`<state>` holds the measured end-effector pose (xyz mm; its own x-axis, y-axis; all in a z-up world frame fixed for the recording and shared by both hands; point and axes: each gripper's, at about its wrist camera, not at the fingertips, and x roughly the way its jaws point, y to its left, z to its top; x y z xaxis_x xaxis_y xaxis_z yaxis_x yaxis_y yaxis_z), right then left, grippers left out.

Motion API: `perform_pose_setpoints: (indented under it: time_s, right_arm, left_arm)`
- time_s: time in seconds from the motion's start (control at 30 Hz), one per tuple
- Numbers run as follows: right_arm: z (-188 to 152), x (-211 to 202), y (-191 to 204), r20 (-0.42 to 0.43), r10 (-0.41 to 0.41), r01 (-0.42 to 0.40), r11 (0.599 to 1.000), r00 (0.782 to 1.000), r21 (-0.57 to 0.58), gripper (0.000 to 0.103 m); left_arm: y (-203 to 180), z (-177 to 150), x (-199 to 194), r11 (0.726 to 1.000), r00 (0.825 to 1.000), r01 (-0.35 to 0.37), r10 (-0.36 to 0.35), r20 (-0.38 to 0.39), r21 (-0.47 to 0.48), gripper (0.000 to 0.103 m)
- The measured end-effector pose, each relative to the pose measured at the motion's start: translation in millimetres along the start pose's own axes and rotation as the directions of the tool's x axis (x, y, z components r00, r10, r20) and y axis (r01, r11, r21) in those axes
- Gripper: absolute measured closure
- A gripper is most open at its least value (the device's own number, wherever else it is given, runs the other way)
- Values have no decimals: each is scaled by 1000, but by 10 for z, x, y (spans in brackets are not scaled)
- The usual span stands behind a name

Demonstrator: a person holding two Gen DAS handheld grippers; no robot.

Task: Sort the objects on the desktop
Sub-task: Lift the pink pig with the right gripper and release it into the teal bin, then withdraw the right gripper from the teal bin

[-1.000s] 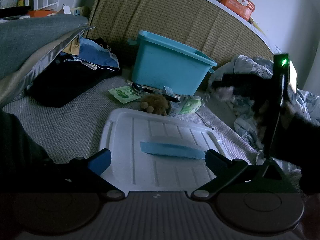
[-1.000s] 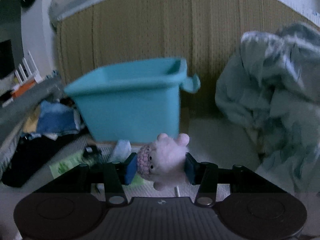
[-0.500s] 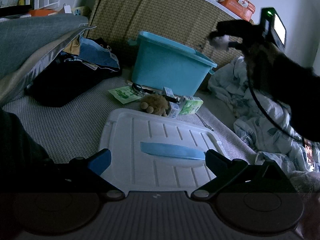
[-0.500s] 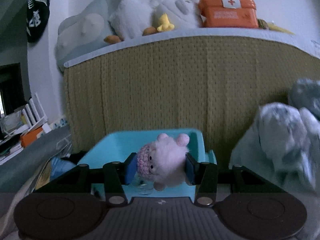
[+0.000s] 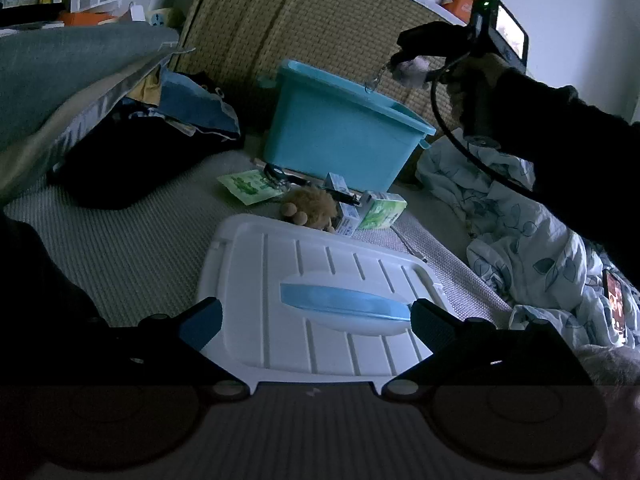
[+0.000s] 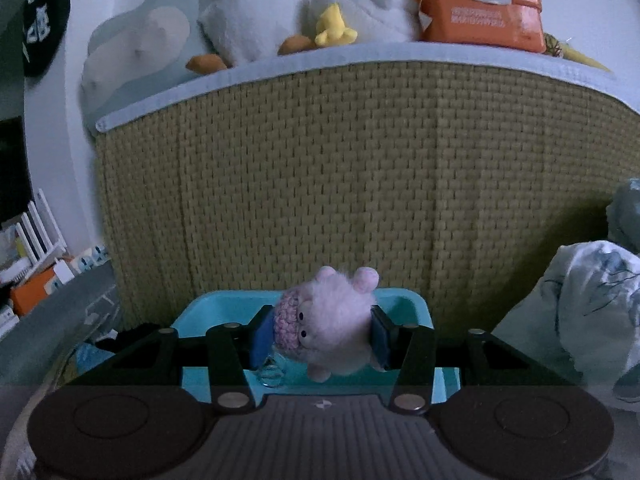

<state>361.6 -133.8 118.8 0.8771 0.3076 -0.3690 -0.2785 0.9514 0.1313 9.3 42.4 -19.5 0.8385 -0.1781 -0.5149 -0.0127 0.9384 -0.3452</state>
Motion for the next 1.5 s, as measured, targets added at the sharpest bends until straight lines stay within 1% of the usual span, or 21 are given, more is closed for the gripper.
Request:
perform_pose_setpoints:
  time_s: [0.33,0.6,1.07,1.2,1.37,1.5]
  right_arm:
    - [-153,258,23,-59,-31,30,999,998,-10,51]
    - [-251,333,55,-81,-56,52,997,995,-50,50]
    - [-301,435,102,-122,-83,76,995,989,-60,49]
    - [-313,405,125,-110,-111,103,992,988,-78,49]
    - [-269,315,141,-104,-123,114,990,987,-85,48]
    - [-143,72,168,-78,-149,142,986,986,-87,48]
  left_arm:
    - [16,4,6,1000,1000,5,-5,-5,-8,0]
    - [25,3,14,1000,1000,6,-6,-9,-12,0]
    - [16,7,21,1000,1000,3,-3,-14,-14,0]
    - [12,7,27,1000,1000,2,-2,-15,-13,0]
    - [14,9,37,1000,1000,-2,1,-18,-12,0]
    - [15,6,43,1000,1000,-4,4,-21,-11,0]
